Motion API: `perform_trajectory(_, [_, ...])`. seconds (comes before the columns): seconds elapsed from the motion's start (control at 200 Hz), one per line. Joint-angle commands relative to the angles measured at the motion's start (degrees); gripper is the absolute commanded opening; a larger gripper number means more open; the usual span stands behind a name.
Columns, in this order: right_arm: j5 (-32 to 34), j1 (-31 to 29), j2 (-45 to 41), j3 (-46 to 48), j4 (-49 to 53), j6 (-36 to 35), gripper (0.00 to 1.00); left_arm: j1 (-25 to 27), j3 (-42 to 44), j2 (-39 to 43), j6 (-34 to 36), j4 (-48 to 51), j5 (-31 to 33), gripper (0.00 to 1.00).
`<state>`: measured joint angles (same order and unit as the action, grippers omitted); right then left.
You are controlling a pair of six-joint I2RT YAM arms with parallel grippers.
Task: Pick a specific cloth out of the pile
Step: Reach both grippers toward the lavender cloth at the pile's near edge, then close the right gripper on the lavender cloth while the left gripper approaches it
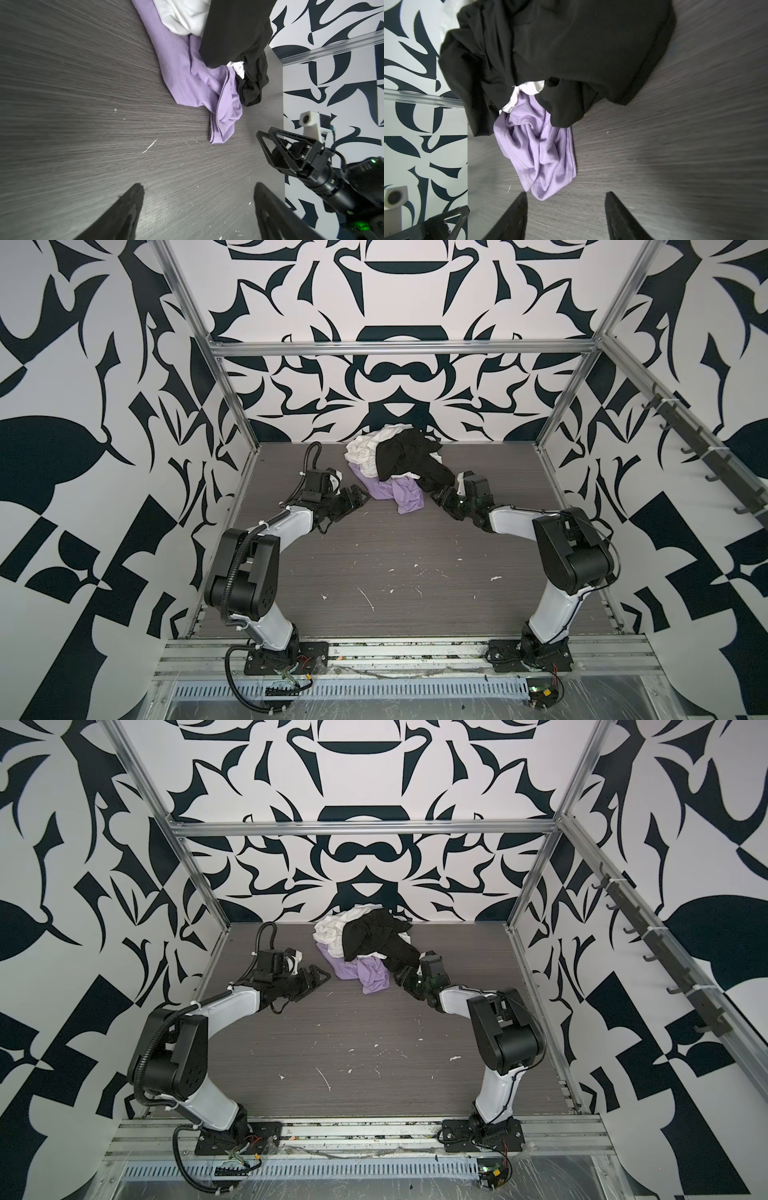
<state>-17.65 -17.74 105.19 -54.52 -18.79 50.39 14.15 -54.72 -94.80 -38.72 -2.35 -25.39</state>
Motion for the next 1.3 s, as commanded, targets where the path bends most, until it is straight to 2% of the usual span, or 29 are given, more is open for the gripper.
perform_trajectory(0.0, [-1.1,-0.9,1.6,-3.4,-2.6,0.7,0.59,0.5,-1.5,-1.6,-0.7,-2.1,-2.6,0.91])
perform_trajectory(0.09, [-2.1,-1.7,3.8,-5.1,-2.8,-0.1,0.59,0.8,-1.2,-2.4,-0.8,-3.3,-2.8,1.00])
perform_trajectory(0.27, [-3.4,-2.4,7.5,-7.8,-3.0,-0.5,0.58,1.0,-1.1,-5.0,-2.3,-6.1,-5.0,0.99])
perform_trajectory(0.395, [-3.4,-2.8,9.3,-9.2,-3.2,-1.8,0.56,1.1,-0.7,-6.0,-2.8,-7.2,-3.9,0.99])
perform_trajectory(0.765, [-3.5,-3.0,13.1,-11.7,-6.0,-1.0,0.37,1.8,-1.5,-8.4,-3.6,-7.9,-4.9,0.99])
perform_trajectory(0.935, [-2.7,-3.4,14.1,-12.8,-6.6,-0.5,0.33,2.0,-1.2,-8.4,-3.6,-7.9,-4.7,0.99])
perform_trajectory(1.295, [-0.5,-4.6,14.7,-14.5,-7.6,-0.4,0.16,2.1,-0.6,-8.2,-3.6,-8.0,-4.4,0.99])
